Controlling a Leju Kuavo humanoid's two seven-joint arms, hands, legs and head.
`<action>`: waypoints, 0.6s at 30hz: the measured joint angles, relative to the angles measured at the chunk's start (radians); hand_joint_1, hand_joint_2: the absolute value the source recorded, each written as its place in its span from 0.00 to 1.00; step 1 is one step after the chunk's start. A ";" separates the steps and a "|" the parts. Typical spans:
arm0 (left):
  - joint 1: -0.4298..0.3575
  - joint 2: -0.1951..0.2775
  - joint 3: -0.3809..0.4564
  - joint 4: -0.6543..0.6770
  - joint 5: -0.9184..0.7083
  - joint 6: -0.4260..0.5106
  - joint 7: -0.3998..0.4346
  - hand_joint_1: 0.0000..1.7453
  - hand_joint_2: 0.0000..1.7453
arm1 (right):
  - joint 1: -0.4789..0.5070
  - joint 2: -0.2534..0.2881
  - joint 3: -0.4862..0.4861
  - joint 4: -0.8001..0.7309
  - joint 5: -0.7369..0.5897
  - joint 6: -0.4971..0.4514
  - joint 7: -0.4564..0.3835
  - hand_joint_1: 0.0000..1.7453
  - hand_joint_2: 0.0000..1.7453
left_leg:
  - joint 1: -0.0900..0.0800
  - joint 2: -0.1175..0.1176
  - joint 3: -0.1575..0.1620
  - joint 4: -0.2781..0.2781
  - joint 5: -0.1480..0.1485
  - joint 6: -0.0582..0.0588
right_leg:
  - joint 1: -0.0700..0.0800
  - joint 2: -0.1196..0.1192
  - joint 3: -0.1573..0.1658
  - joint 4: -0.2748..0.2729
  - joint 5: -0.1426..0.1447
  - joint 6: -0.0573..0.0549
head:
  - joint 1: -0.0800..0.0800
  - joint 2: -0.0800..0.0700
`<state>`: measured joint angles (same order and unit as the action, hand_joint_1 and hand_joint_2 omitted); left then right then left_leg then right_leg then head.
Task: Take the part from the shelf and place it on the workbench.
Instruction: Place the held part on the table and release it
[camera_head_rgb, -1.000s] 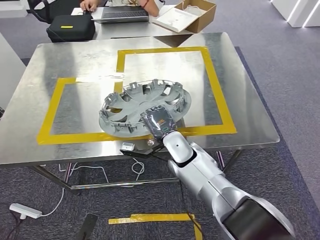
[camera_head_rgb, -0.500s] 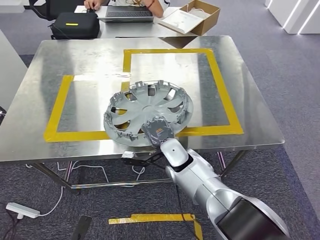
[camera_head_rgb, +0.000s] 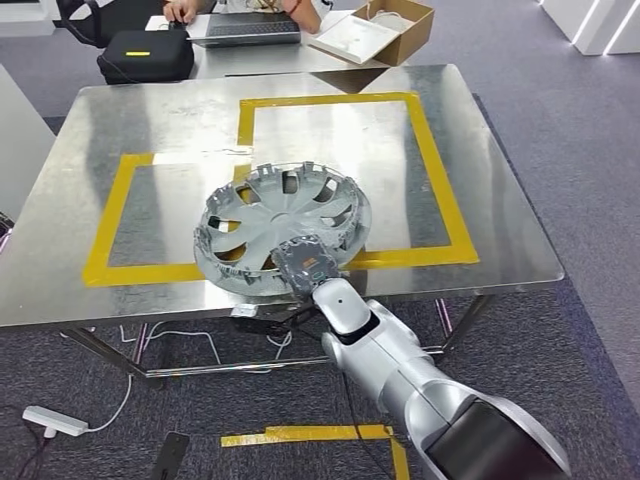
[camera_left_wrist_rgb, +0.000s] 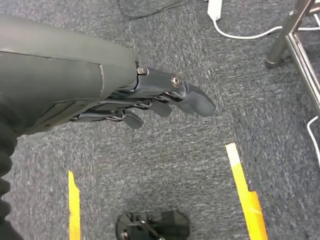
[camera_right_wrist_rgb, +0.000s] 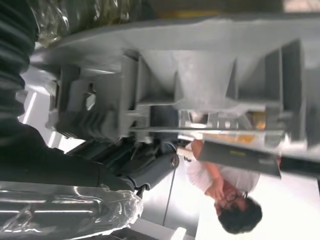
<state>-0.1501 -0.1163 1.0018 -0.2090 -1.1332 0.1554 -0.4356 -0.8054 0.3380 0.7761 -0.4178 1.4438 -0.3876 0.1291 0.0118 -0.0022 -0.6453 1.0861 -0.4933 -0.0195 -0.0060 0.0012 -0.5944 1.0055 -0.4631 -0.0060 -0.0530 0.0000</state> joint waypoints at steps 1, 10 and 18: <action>0.001 0.000 0.000 0.000 0.002 0.004 0.000 0.00 0.00 | -0.001 0.003 -0.003 0.000 -0.006 0.000 0.000 0.00 1.00 | 0.002 0.000 -0.024 0.056 -0.031 -0.005 | 0.000 -0.001 0.001 -0.002 0.001 -0.002 | -0.002 0.000; 0.016 -0.002 0.001 0.000 0.025 0.018 -0.003 0.00 0.00 | -0.023 0.015 -0.008 -0.012 -0.059 0.116 -0.004 0.00 0.00 | 0.014 -0.001 0.024 -0.040 0.039 -0.014 | 0.004 0.004 -0.007 0.016 -0.009 0.017 | -0.005 0.000; 0.023 -0.006 0.002 0.000 0.031 0.022 -0.005 0.00 0.00 | -0.031 0.016 0.005 -0.028 -0.083 0.115 -0.024 0.00 0.00 | 0.010 -0.002 0.024 -0.051 0.037 0.034 | 0.002 0.000 -0.131 0.260 -0.129 0.044 | 0.006 0.000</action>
<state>-0.1272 -0.1223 1.0033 -0.2090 -1.1021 0.1778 -0.4406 -0.8365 0.3544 0.7812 -0.4456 1.3609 -0.2728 0.1048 0.0219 -0.0044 -0.6210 1.0354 -0.4565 0.0145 -0.0044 0.0016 -0.7253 1.2651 -0.5923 0.0384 -0.0474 0.0000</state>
